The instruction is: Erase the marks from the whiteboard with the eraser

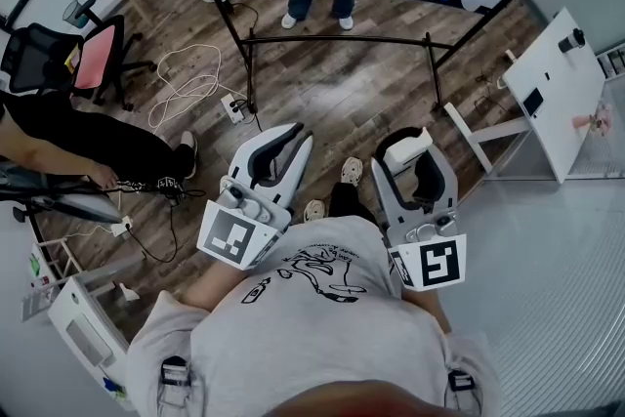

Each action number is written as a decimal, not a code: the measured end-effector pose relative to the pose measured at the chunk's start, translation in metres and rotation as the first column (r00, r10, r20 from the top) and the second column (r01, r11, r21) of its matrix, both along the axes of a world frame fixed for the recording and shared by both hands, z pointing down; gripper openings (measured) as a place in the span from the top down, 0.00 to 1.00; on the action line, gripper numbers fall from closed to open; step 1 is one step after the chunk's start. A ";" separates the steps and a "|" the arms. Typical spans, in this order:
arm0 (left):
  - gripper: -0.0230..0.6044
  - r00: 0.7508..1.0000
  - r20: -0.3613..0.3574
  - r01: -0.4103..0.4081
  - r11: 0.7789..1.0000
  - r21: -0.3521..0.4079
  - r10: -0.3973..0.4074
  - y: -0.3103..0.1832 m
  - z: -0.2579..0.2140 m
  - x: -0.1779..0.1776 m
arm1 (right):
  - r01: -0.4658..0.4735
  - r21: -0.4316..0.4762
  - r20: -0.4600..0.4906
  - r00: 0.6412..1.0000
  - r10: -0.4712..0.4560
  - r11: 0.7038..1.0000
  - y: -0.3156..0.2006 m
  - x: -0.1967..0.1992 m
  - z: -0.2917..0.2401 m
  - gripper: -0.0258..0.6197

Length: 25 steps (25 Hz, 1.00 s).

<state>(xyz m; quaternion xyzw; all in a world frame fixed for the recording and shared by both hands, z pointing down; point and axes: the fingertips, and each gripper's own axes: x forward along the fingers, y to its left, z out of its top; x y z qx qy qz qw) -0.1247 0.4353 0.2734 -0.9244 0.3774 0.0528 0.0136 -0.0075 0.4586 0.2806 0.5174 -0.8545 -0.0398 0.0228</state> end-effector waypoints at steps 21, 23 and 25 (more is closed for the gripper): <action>0.87 1.000 0.014 0.008 1.000 -0.016 -0.008 -0.082 0.005 0.034 | 0.017 -0.019 0.017 1.000 -0.017 1.000 -0.083 0.034 0.010 0.56; 0.87 1.000 0.013 0.006 1.000 -0.016 -0.006 -0.094 0.003 0.041 | 0.023 -0.019 0.016 1.000 -0.023 1.000 -0.095 0.040 0.008 0.56; 0.87 1.000 0.024 0.012 1.000 -0.021 -0.011 -0.105 0.003 0.046 | 0.029 -0.018 0.012 1.000 -0.028 0.999 -0.107 0.045 0.007 0.56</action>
